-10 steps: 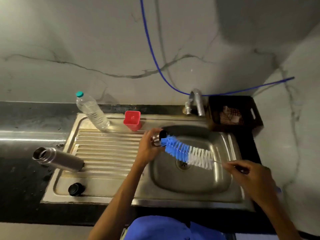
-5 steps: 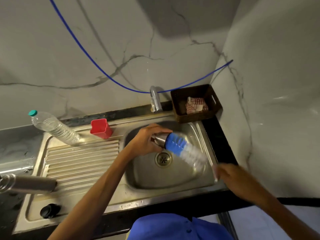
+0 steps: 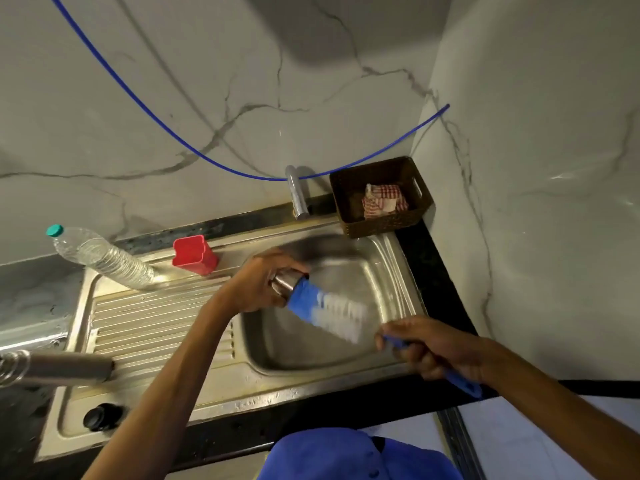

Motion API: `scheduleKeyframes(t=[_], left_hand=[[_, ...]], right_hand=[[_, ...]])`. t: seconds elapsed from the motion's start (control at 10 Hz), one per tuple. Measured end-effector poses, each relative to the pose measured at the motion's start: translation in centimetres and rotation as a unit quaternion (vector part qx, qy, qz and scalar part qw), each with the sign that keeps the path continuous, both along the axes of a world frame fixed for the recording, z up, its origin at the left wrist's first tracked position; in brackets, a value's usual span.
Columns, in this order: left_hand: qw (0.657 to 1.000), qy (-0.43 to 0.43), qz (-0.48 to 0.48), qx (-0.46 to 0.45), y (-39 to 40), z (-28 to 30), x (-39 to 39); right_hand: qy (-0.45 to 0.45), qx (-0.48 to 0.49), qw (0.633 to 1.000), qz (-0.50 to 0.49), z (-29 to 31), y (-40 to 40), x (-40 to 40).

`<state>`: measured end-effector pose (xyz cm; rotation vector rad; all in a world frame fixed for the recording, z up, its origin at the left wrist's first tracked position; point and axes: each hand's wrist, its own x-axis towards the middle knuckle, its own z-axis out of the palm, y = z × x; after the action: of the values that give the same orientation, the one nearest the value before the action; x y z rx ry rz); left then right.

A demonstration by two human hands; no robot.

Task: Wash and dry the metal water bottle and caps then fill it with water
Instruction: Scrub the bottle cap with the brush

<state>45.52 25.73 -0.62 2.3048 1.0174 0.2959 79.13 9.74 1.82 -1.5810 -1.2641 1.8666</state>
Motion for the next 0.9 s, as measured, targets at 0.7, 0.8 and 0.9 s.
scheduleKeyframes(t=[0.7,0.8,0.9], left_hand=[[0.705,-0.509,0.376,-0.321,-13.9,-1.1,1.3],[0.699,-0.516,0.387,-0.307,-16.1,0.1,1.2],[0.707,-0.488,0.424,-0.287,-18.0,-0.3,1.2]], right_hand=[[0.138,-0.137,0.981,-0.008,0.8,-7.0,-3.3],[0.045,-0.014,0.998,0.028,1.1,-8.9,-3.8],[-0.274,0.356,0.888,0.097,0.7,-10.8,-4.0]])
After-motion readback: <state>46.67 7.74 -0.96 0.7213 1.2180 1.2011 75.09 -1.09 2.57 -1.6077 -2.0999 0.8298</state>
